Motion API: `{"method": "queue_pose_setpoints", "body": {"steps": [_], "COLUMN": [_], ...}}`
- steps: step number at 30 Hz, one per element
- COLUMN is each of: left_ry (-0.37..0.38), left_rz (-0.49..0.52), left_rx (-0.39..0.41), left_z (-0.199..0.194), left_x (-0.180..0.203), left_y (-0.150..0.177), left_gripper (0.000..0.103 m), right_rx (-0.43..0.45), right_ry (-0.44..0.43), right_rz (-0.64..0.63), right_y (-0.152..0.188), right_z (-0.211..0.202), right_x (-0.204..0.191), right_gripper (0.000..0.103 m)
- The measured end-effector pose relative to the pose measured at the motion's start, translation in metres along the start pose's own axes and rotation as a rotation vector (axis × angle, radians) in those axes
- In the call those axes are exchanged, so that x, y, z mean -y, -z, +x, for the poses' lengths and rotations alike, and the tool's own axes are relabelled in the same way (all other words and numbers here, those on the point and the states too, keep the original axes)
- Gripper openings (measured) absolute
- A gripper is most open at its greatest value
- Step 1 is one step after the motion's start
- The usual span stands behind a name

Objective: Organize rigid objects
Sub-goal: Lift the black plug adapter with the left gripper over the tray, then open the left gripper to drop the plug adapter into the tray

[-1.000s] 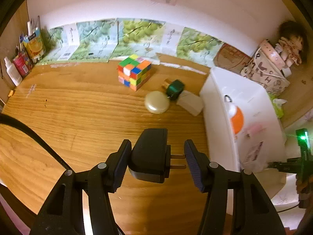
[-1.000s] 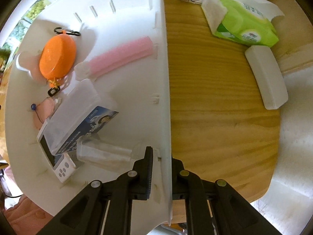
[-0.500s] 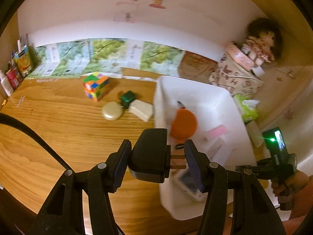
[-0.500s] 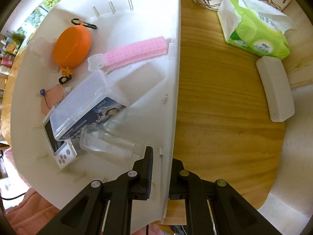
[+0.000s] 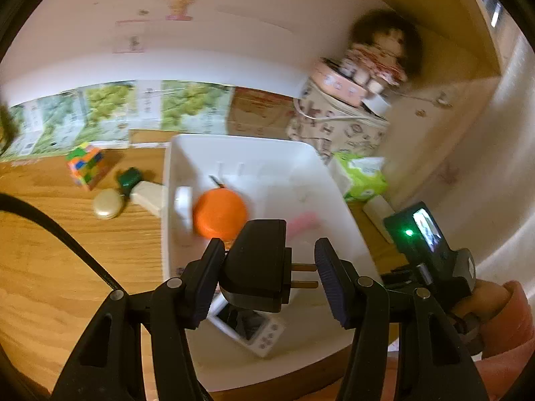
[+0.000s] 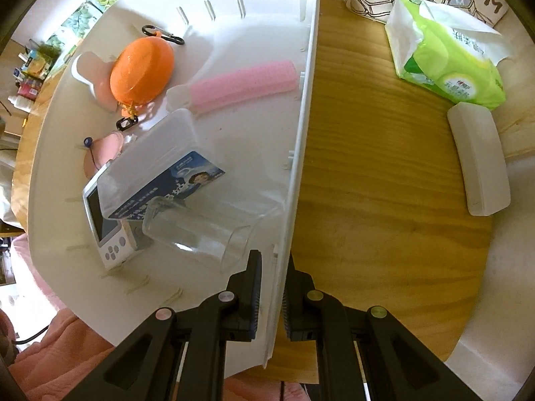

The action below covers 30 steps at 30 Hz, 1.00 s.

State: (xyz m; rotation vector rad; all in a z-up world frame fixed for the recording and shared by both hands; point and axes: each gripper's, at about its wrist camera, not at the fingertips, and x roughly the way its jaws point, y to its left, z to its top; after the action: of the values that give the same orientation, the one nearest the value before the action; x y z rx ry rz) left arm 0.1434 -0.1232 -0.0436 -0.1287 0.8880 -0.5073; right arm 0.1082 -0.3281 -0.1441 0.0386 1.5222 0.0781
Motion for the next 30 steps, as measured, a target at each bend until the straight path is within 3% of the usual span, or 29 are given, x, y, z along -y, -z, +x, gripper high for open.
{"method": "queue_pose_setpoints", "body": {"steps": [13, 26, 30], "left_ry": [0.110, 0.084, 0.054], "left_rz": [0.075, 0.044, 0.008], "left_rx": [-0.012, -0.030, -0.039], "left_z": [0.020, 0.020, 0.017], "left_x": [0.040, 0.022, 0.003], "left_y": [0.002, -0.002, -0.002], "left_gripper": [0.059, 0.060, 0.067], "right_rx": [-0.015, -0.019, -0.020], "right_ry": [-0.001, 0.024, 0.032], "right_rz": [-0.046, -0.031, -0.013], "right_y": [-0.007, -0.010, -0.010], "right_z": [-0.009, -0.006, -0.004], "right_x": [-0.002, -0.009, -0.009], "right_gripper": [0.011, 0.010, 0.008]}}
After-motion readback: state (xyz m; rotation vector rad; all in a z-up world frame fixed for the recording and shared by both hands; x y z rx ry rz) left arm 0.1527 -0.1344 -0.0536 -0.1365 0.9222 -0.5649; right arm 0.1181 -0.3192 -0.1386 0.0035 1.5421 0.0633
